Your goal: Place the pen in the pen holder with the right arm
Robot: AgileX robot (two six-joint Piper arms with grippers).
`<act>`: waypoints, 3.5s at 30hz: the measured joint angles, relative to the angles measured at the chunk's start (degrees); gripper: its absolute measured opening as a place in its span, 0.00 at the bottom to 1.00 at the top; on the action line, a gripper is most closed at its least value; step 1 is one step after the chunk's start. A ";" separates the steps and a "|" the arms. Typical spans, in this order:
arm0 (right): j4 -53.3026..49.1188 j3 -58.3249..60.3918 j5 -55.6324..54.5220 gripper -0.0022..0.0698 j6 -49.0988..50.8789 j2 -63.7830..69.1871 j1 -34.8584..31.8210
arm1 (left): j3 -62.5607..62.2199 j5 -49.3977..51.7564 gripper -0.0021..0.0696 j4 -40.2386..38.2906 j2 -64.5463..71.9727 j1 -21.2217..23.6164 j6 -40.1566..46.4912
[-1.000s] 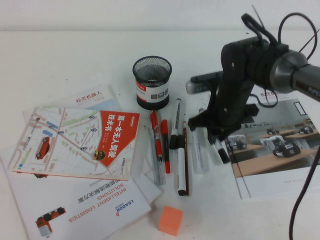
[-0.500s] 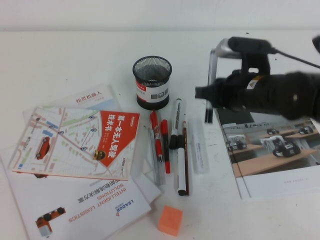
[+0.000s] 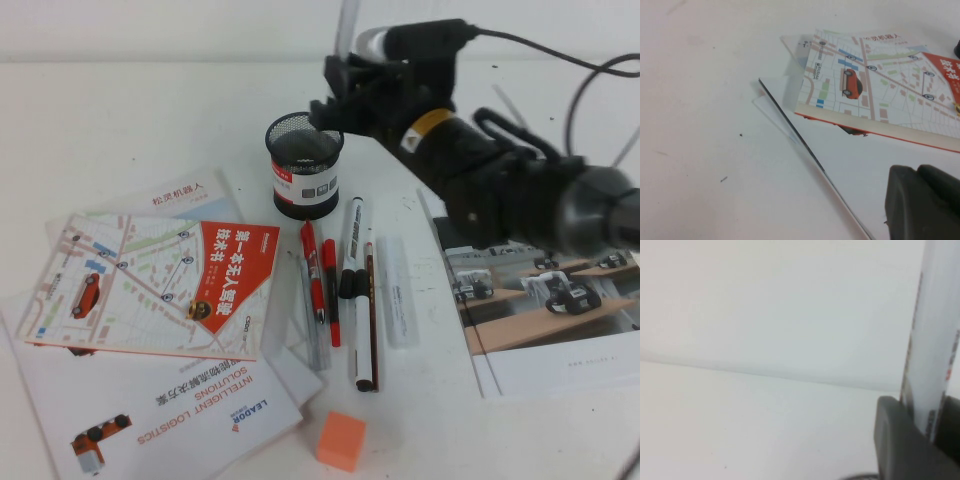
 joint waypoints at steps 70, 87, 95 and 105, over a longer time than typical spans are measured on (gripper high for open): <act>-7.55 35.93 46.56 0.00 2.03 -57.93 -3.82 | 0.00 0.00 0.03 0.00 0.00 0.00 0.00; -5.82 65.67 40.54 0.00 1.31 -92.53 -13.20 | 0.00 0.00 0.03 0.00 0.00 0.00 0.00; -5.42 75.69 36.29 0.00 1.31 -106.31 -25.18 | 0.00 0.00 0.03 0.00 0.00 0.00 0.00; -4.12 77.90 39.44 0.00 1.31 -107.62 -26.87 | 0.00 0.00 0.03 0.00 0.00 0.00 0.00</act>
